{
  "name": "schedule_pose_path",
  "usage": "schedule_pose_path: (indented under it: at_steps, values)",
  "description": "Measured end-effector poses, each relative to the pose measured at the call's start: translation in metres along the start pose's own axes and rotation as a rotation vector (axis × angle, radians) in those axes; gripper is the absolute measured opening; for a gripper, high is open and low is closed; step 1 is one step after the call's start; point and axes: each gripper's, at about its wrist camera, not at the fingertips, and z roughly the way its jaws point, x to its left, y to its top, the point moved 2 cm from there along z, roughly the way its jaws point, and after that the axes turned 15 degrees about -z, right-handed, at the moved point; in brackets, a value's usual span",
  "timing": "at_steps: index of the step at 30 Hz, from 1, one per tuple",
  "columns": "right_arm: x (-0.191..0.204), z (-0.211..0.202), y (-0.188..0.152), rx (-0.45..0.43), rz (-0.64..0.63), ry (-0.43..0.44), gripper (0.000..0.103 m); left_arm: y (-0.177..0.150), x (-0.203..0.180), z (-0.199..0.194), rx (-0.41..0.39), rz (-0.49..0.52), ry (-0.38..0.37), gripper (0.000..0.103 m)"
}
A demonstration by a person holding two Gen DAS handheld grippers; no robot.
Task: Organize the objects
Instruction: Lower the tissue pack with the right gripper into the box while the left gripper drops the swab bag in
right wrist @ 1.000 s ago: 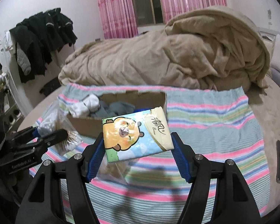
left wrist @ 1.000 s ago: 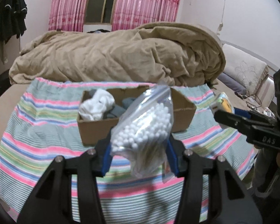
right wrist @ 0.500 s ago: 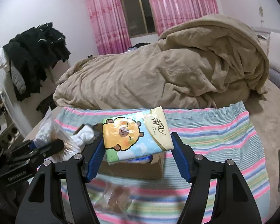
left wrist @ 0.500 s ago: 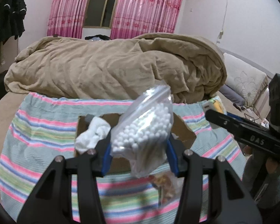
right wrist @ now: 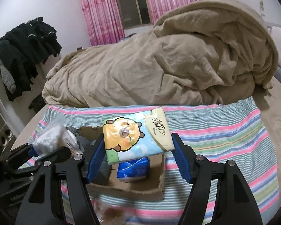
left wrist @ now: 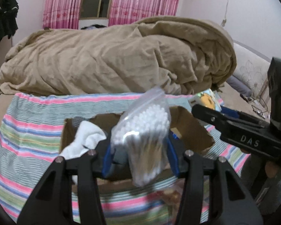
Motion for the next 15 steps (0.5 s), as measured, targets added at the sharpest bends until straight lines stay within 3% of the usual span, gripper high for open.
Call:
schedule_pose_path:
  at_steps: [12, 15]
  values:
    - [-0.005, 0.047, -0.008, 0.067, 0.042, 0.016, 0.071, -0.011, 0.005, 0.048, 0.105, -0.016, 0.004, 0.051]
    - [-0.004, 0.05, -0.008, 0.061, 0.032, 0.012, 0.072, -0.012, 0.003, 0.044, 0.087, -0.007, 0.002, 0.053]
